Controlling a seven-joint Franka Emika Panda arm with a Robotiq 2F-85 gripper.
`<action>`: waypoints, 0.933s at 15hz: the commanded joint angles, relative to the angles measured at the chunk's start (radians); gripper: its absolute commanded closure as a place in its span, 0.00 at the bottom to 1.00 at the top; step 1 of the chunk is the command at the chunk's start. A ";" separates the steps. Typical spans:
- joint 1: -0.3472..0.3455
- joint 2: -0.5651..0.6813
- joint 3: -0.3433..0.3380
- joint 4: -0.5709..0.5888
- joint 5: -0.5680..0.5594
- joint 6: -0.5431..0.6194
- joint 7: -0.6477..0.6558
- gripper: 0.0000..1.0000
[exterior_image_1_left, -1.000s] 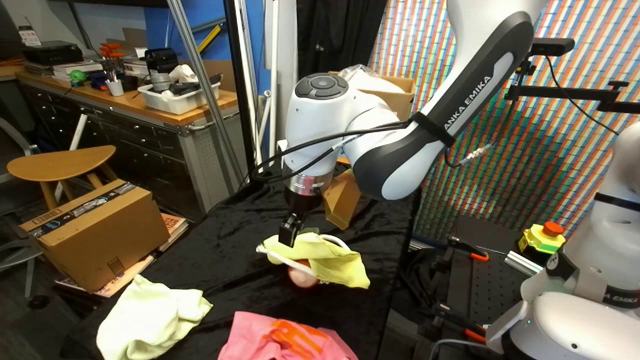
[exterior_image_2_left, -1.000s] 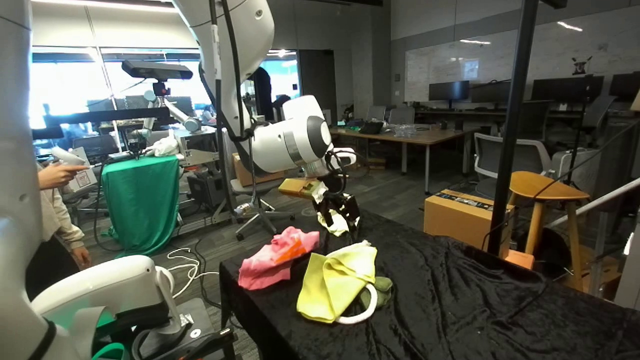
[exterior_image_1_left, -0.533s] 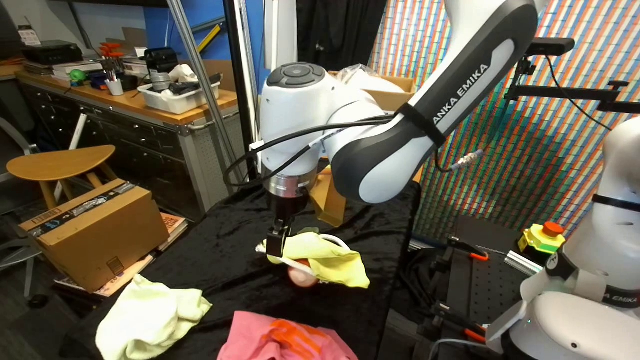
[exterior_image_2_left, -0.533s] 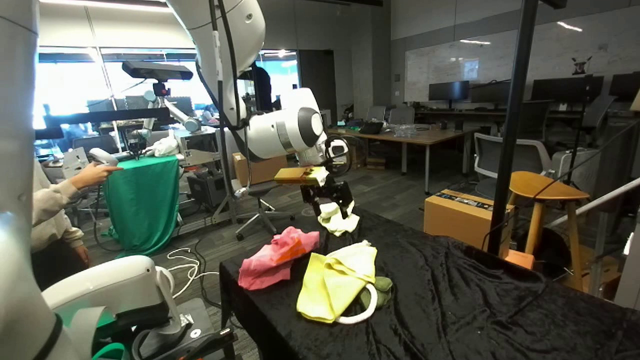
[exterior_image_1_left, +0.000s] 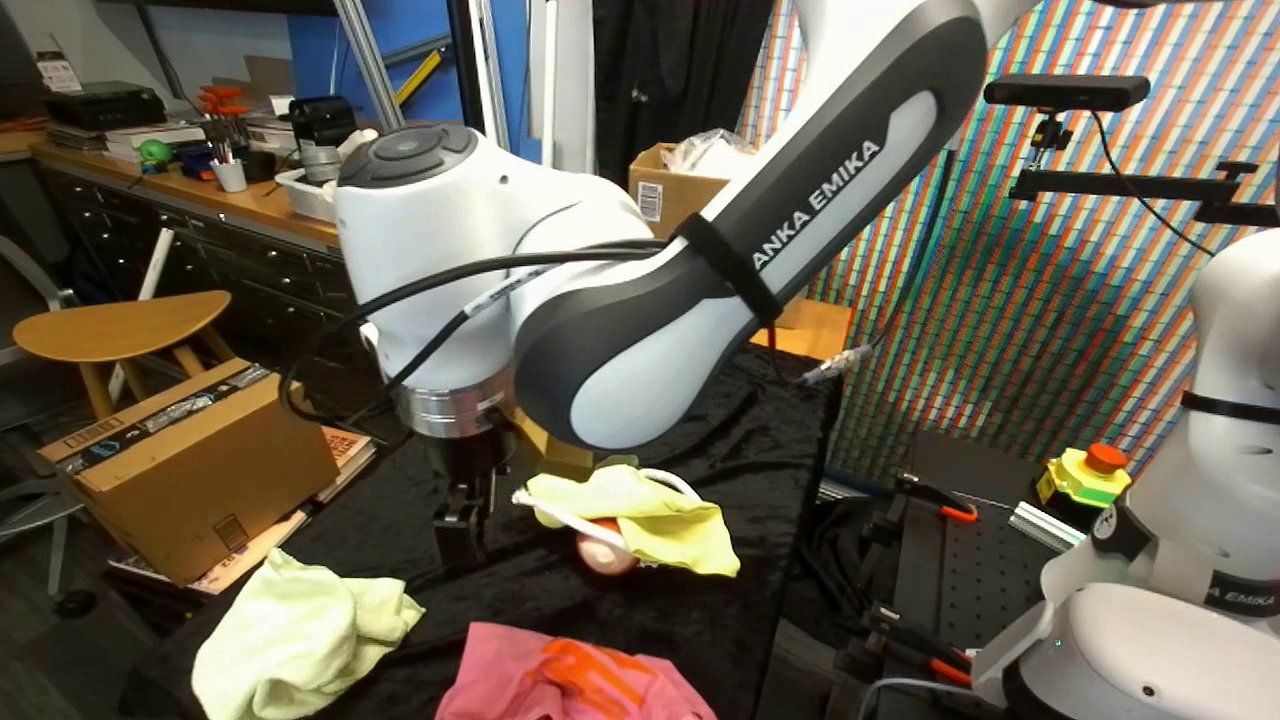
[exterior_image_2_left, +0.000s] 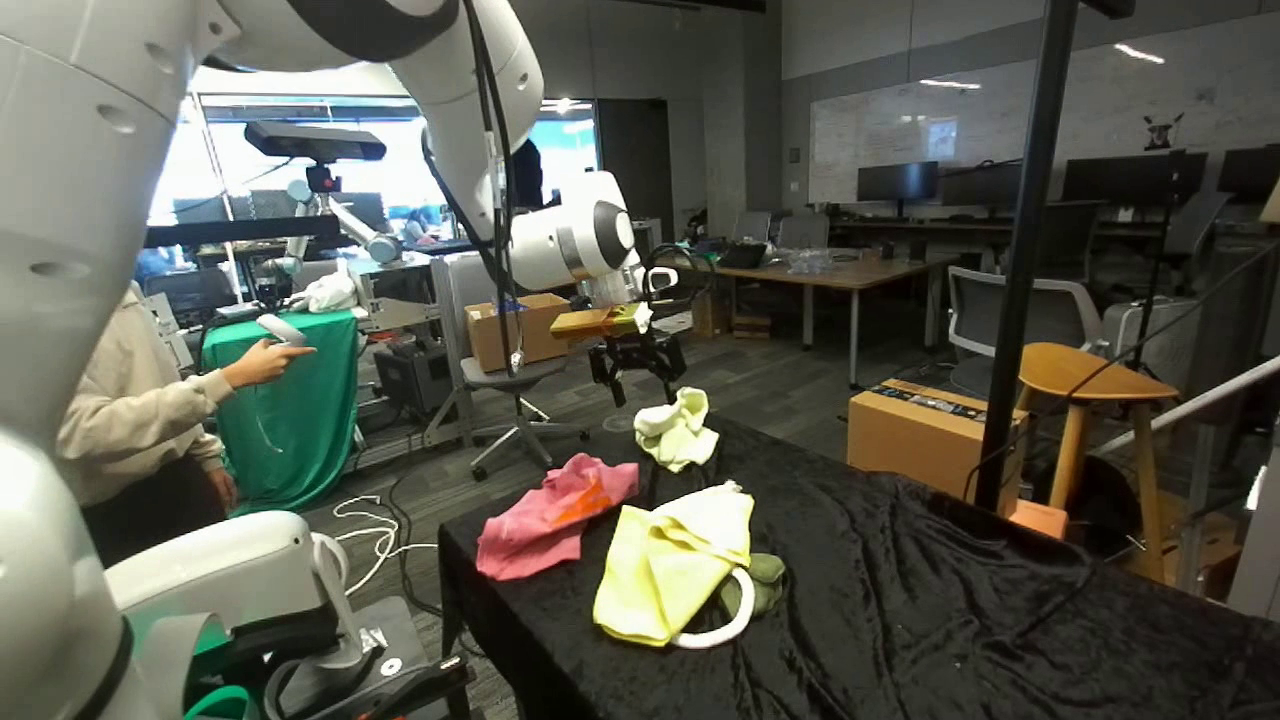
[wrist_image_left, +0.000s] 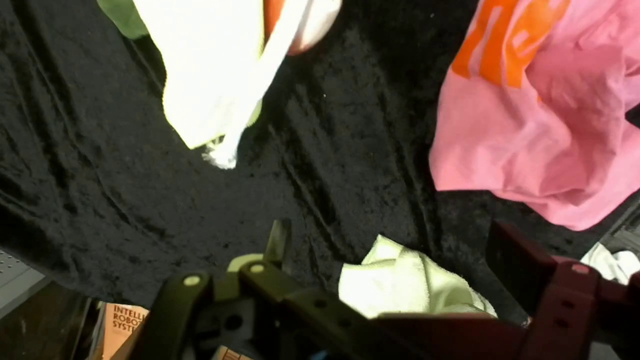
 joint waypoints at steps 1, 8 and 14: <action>0.062 0.155 -0.033 0.240 0.034 -0.079 -0.032 0.00; 0.133 0.358 -0.102 0.484 0.074 0.002 0.063 0.00; 0.160 0.469 -0.125 0.590 0.147 0.109 0.127 0.00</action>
